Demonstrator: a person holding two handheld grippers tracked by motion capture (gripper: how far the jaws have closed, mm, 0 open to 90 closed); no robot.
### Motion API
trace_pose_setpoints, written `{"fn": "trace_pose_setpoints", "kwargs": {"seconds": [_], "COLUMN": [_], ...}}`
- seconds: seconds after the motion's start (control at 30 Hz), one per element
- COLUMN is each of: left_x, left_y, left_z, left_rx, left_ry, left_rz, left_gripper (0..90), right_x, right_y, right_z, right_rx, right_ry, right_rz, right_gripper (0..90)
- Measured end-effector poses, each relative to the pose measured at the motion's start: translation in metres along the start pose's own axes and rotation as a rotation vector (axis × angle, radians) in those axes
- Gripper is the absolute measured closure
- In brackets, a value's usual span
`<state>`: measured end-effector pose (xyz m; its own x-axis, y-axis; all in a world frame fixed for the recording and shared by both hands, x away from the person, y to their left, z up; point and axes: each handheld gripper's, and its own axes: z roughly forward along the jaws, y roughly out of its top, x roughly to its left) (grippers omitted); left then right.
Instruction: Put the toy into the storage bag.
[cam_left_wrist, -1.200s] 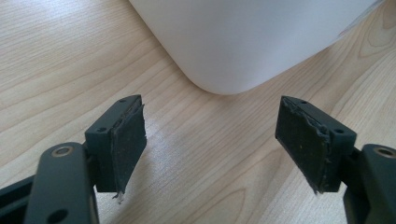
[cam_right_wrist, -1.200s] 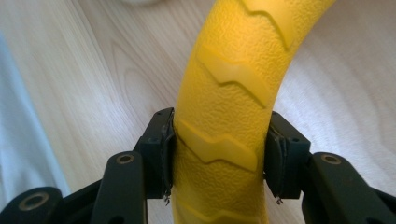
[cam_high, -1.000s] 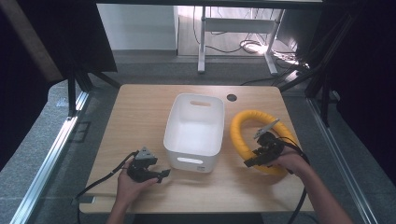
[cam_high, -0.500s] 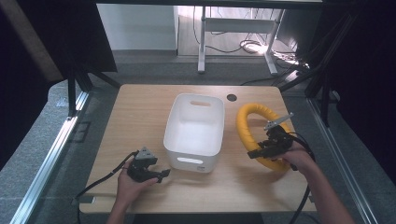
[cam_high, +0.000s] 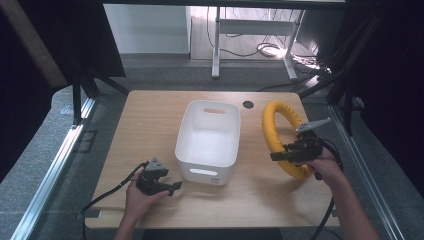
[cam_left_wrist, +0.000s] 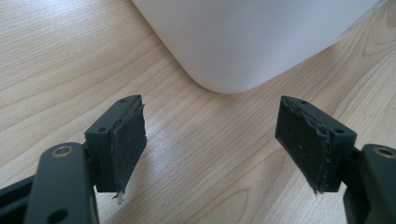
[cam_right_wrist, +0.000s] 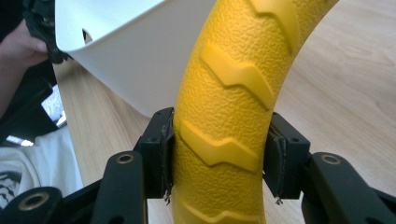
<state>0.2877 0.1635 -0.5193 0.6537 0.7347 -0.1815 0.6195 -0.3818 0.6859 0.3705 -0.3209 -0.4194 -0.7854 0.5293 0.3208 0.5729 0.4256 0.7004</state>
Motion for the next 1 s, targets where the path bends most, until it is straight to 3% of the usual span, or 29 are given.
{"fn": "trace_pose_setpoints", "kwargs": {"seconds": [1.0], "left_x": [0.0], "left_y": [0.0], "left_z": [0.001], "left_rx": [0.002], "left_ry": [0.001], "left_rz": [-0.001], "left_gripper": [24.7], "right_x": [-0.008], "right_y": [-0.008], "right_z": [-0.039], "right_rx": [-0.28], "right_ry": [-0.006], "right_rz": [0.044], "right_gripper": [50.7]}}
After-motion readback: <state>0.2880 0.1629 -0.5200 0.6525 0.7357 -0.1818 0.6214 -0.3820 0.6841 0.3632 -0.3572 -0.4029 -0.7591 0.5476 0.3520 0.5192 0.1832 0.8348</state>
